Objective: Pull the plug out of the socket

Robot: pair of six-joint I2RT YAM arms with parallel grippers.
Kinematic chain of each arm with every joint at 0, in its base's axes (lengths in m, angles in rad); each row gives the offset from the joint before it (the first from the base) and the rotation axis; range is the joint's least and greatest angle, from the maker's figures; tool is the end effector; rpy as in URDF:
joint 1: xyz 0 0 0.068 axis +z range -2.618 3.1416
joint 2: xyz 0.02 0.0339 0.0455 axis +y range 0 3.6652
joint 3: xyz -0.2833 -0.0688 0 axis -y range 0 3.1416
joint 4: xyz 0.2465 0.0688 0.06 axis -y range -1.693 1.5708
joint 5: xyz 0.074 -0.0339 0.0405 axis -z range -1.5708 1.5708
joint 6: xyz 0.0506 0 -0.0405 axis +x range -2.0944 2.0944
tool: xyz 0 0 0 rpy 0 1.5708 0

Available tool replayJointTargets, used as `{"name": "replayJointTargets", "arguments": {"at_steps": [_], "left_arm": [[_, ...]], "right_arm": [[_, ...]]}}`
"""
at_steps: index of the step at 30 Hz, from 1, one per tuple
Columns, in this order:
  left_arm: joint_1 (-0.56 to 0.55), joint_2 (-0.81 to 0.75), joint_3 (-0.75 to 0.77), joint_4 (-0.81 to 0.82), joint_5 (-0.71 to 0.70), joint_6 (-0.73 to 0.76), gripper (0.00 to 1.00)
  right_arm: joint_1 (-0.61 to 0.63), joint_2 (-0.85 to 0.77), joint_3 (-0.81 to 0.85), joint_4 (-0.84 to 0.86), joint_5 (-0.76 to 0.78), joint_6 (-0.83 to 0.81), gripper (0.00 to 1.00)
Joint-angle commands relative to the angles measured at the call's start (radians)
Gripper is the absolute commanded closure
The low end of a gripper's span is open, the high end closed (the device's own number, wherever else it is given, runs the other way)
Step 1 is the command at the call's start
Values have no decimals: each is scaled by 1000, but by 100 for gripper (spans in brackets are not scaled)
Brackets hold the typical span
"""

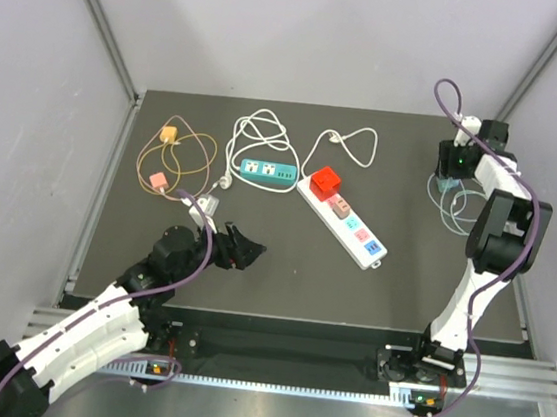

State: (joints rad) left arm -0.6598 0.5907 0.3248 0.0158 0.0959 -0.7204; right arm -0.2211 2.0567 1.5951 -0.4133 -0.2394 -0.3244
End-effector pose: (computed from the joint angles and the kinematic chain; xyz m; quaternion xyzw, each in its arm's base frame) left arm 0.1225 -0.1012 0.2336 0.0055 0.7894 -0.4192 0.4484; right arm 0.4697 -0.0933 0.2134 -0.0888 0.9300 0.0169 0.3563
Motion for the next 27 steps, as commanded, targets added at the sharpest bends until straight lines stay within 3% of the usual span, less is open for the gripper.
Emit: {"name": "replayJointTargets", "arguments": {"at_steps": [1,2,5,8,11,14,16,19,20,22,27], "left_arm": [[3,-19,-6,61,21,-13,16],[3,-22,-6,59,19,-14,16],[5,-20,-9,61,24,-14,16],[3,-17,-12,70,27,-17,16],[3,-15,-16,79,27,-20,16],[3,-12,-24,96,30,-25,16],[3,-9,-33,105,33,-31,16],[3,3,-44,134,42,-43,16],[5,7,-47,141,44,-47,16],[5,14,-53,159,50,-59,16],[5,27,-64,185,51,-74,17]], "right_arm": [[-14,-24,77,1,-28,4,42],[-17,-30,81,-2,-29,1,31],[-27,-69,92,-7,-38,-5,12],[-37,-108,112,-15,-51,-16,5],[-38,-156,123,-34,-104,-37,3],[-37,-204,114,-115,-323,-154,2],[-24,-233,101,-198,-573,-240,2],[35,-260,62,-451,-791,-529,3],[58,-273,40,-508,-810,-676,3],[132,-322,-60,-535,-812,-740,4],[359,-430,-247,-262,-533,-469,5]]}}
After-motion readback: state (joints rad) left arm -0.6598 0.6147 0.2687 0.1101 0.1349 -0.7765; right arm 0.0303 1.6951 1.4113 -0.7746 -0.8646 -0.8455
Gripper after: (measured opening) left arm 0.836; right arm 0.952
